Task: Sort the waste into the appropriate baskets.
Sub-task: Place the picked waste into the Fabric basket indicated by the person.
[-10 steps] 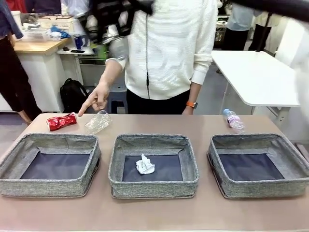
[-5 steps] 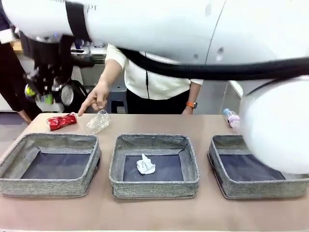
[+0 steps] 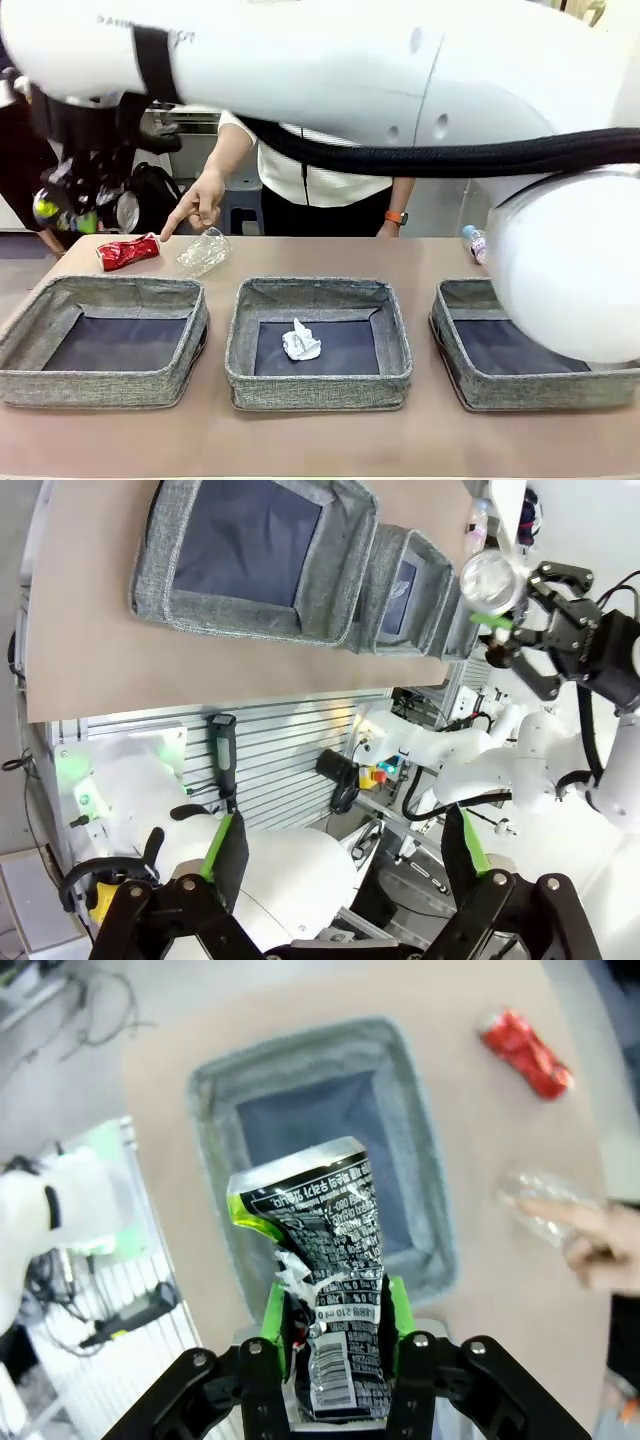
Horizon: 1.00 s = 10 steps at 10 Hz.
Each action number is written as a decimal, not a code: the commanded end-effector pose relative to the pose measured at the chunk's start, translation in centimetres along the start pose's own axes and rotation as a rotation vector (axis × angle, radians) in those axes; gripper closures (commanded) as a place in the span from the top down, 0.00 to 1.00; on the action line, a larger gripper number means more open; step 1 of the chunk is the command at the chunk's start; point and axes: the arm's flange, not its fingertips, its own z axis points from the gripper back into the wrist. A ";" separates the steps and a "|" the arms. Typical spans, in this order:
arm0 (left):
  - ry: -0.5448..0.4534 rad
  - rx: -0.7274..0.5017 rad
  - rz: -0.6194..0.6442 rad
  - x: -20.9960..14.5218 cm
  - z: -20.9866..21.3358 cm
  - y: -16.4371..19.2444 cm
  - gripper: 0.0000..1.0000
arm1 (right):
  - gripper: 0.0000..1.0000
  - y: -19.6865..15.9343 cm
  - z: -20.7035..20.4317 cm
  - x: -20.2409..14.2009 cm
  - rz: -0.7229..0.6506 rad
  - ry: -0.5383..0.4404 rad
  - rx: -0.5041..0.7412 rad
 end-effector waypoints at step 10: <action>-0.001 0.015 0.013 -0.2 0.0 0.1 1.00 | 0.66 0.0 -11.7 -3.8 0.046 0.039 0.038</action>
